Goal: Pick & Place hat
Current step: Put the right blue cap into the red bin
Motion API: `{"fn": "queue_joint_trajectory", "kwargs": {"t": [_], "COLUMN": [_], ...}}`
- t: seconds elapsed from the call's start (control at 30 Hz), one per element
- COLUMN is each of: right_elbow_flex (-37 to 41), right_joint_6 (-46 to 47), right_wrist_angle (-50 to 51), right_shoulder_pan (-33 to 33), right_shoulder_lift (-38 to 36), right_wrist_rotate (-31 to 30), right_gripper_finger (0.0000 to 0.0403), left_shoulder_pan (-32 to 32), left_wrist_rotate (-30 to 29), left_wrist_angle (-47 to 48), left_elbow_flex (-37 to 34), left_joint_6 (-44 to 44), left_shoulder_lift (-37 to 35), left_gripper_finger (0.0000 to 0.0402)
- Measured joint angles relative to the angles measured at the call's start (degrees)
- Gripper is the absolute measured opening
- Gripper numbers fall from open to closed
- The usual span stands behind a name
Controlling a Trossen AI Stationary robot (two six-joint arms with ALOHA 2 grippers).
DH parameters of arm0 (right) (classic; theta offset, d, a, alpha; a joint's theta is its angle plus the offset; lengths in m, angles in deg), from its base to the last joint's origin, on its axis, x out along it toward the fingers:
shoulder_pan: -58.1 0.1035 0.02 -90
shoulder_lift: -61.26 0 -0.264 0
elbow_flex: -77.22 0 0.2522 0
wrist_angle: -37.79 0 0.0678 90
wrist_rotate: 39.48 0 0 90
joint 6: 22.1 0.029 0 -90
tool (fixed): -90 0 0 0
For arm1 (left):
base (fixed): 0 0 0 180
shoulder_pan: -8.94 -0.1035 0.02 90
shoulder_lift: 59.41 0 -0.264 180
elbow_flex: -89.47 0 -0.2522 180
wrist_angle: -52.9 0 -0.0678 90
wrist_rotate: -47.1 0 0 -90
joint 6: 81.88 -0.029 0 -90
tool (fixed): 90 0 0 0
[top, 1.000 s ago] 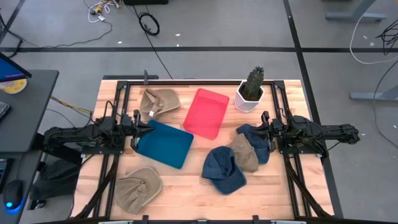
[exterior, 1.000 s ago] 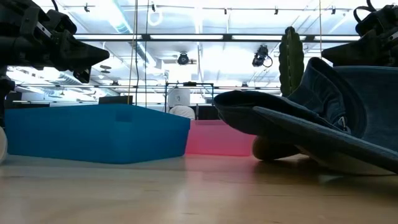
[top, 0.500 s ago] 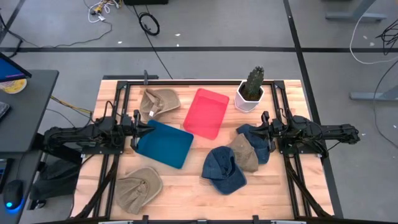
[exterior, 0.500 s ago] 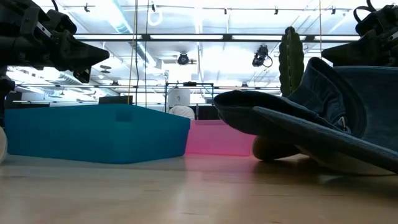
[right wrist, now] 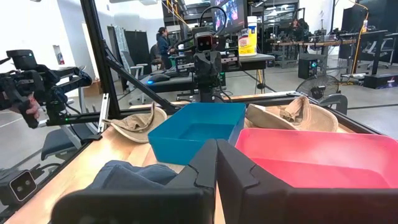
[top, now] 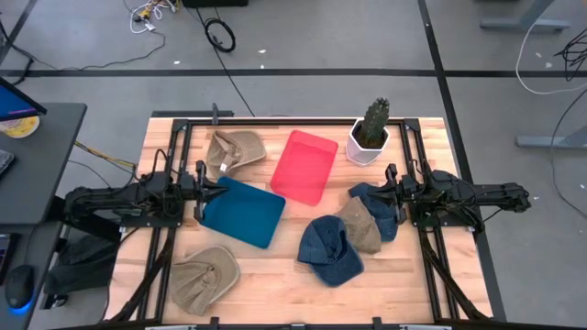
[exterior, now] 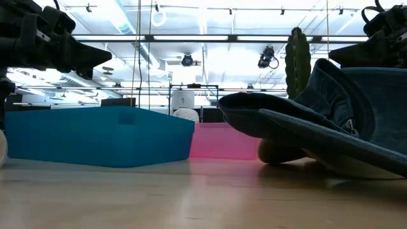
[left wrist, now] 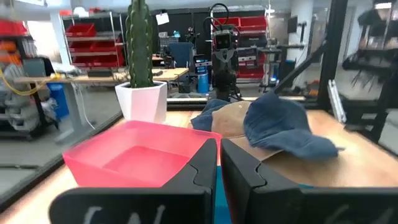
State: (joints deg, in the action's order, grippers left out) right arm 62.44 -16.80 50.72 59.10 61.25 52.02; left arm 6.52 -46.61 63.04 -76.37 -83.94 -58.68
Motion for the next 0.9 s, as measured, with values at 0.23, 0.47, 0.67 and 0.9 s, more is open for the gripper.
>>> {"fn": "queue_joint_trajectory", "kwargs": {"t": [0.23, 0.47, 0.67, 0.9], "right_elbow_flex": [0.0, 0.0, 0.0, 0.0], "right_joint_6": [-4.0, -4.3, 3.1, 12.7], "right_wrist_angle": [-2.2, -12.9, -21.6, -28.6], "right_shoulder_pan": [0.0, 0.0, 0.0, -0.2], "right_shoulder_lift": [0.0, 0.0, 0.0, 0.0], "right_wrist_rotate": [-1.2, -1.2, -1.0, -5.1], "right_gripper_finger": [0.0016, 0.0016, 0.0016, 0.0016], "left_shoulder_pan": [0.0, 0.0, 0.0, 0.0], "left_wrist_rotate": [0.0, 0.0, -6.3, -16.2], "left_wrist_angle": [0.0, 0.0, -7.6, -26.3], "left_elbow_flex": [0.0, 0.0, 0.0, 0.0], "left_joint_6": [-5.0, -6.1, -1.1, 4.5], "left_shoulder_lift": [0.0, 0.0, 0.0, 0.0], "left_gripper_finger": [0.0025, 0.0025, 0.0025, 0.0025]}}
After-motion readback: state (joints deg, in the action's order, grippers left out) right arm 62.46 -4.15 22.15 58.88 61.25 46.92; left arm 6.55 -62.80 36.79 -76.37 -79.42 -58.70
